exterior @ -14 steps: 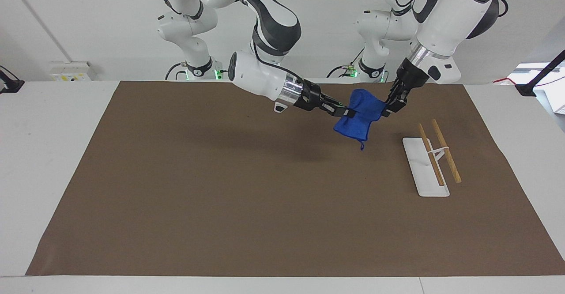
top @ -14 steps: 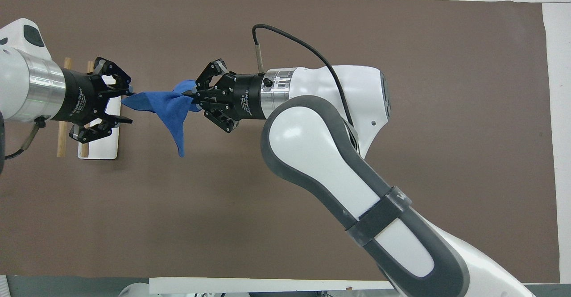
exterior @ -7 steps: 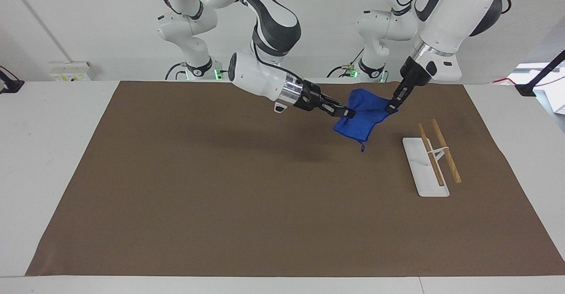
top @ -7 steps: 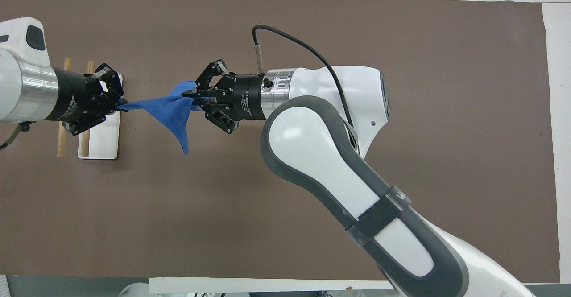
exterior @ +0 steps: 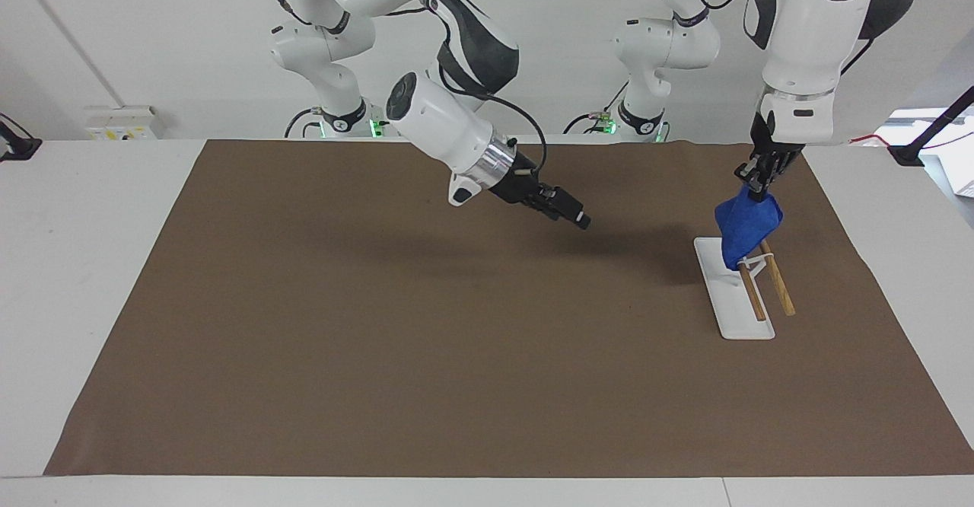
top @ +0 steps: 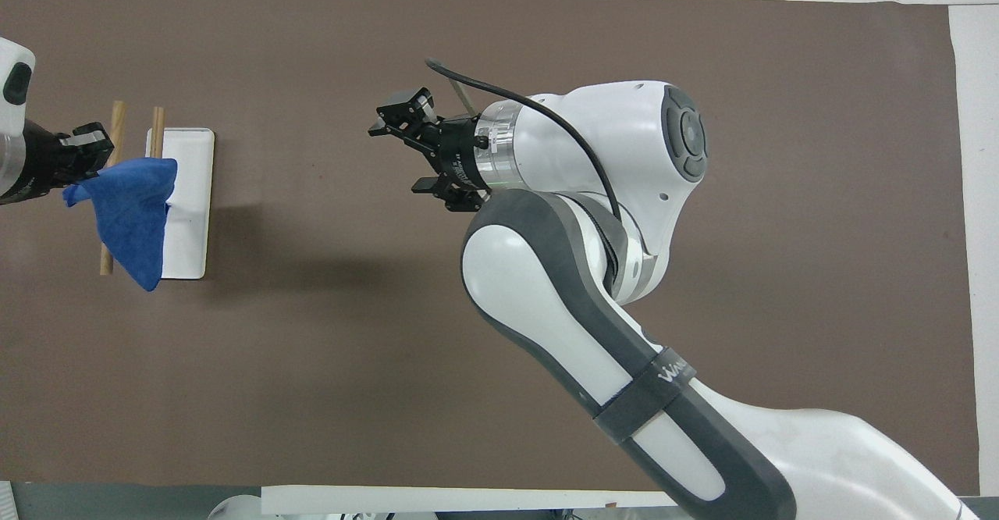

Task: Right arm passes towel to left arm to hang
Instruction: 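Open the right gripper and withdraw it while the left gripper holds, then lower the towel over the white rack with the left gripper, then release the towel and withdraw the left gripper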

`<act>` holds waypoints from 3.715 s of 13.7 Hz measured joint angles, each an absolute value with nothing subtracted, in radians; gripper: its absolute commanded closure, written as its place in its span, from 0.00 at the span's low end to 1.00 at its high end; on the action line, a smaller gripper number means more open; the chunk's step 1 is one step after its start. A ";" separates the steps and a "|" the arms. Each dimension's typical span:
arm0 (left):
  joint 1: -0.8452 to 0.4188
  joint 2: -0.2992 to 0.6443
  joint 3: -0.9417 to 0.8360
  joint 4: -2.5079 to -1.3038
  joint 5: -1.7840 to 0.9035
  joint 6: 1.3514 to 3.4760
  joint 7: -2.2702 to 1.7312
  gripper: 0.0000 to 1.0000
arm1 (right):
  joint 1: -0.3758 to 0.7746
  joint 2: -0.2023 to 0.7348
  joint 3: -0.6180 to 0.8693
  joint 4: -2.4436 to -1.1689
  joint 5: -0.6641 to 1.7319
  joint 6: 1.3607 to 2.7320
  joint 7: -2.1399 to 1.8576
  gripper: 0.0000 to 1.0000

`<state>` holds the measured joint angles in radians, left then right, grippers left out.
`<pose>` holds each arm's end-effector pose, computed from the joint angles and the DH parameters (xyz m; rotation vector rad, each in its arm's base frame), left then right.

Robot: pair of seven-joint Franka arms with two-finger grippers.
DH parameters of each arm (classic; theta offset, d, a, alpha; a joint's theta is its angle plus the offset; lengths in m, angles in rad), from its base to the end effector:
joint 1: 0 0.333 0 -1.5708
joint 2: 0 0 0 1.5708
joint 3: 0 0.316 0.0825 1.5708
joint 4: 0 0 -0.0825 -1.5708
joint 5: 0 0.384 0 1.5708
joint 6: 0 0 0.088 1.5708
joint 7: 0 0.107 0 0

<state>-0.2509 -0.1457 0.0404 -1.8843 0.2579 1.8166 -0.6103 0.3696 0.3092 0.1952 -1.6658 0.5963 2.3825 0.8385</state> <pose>0.5178 -0.0879 0.5775 -2.8921 -0.5059 -0.2503 0.5820 0.3580 0.4758 -2.3406 0.7900 0.0689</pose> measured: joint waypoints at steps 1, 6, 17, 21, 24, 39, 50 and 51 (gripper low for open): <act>-0.238 -0.147 0.041 -1.893 0.263 1.821 -0.587 1.00 | 0.334 0.309 0.195 -1.666 0.486 2.341 0.807 0.00; -0.148 -0.148 0.043 -1.928 0.266 1.927 -0.510 1.00 | 0.141 0.275 0.192 -1.645 0.053 2.094 0.487 0.00; 0.100 -0.012 0.046 -2.012 0.268 2.254 -0.261 1.00 | -0.055 0.073 0.190 -1.423 -0.132 1.506 0.235 0.00; 0.114 0.001 0.046 -2.047 0.276 2.310 -0.233 1.00 | -0.146 0.047 0.188 -1.424 -0.097 1.439 0.090 0.00; 0.135 0.002 0.046 -2.111 0.333 2.362 -0.208 1.00 | -0.128 0.046 0.137 -1.426 -0.094 1.432 0.053 0.00; 0.153 0.052 0.043 -2.047 0.338 2.371 -0.206 0.00 | -0.005 -0.008 -0.014 -1.518 -0.060 1.418 0.034 0.00; -0.020 0.037 0.003 -1.619 0.052 1.602 -0.195 0.00 | -0.006 -0.009 -0.015 -1.520 -0.059 1.383 -0.019 0.00; -0.051 0.044 0.001 -1.616 0.052 1.598 -0.193 0.00 | -0.014 -0.010 -0.017 -1.520 -0.059 1.368 -0.029 0.00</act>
